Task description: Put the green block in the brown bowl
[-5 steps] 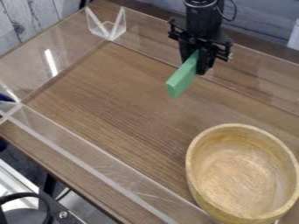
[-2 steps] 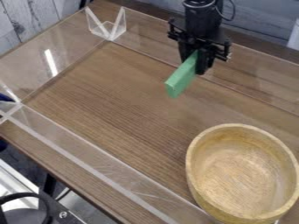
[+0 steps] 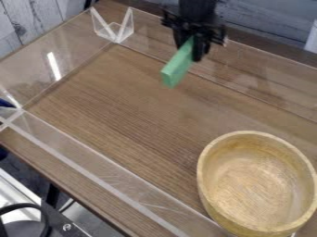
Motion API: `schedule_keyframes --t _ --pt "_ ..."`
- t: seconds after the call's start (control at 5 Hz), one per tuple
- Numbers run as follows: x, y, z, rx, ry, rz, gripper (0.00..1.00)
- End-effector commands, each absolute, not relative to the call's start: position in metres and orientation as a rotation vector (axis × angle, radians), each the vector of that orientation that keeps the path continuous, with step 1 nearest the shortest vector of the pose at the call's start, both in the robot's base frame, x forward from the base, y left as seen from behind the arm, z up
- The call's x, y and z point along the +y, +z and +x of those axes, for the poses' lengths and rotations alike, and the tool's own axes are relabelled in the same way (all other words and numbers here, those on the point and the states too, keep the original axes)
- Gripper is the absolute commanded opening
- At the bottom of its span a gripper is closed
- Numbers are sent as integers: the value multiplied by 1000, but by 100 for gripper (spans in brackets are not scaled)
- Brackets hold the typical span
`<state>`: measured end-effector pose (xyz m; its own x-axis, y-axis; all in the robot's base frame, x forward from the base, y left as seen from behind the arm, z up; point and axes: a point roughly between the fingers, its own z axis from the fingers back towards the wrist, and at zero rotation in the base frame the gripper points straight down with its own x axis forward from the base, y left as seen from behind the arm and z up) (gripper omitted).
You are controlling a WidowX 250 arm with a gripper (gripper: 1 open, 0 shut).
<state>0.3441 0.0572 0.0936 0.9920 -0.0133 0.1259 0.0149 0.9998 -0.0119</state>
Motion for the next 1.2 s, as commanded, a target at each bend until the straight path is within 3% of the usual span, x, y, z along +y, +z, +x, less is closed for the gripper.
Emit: schedule_keyframes --t 0.0,0.2,0.4,1.0 --pt "87 142 356 -261 19 25 0" --pt "115 153 366 -284 65 43 0" --pt "143 149 360 -281 97 58 0" --pt "116 149 351 -275 30 31 0"
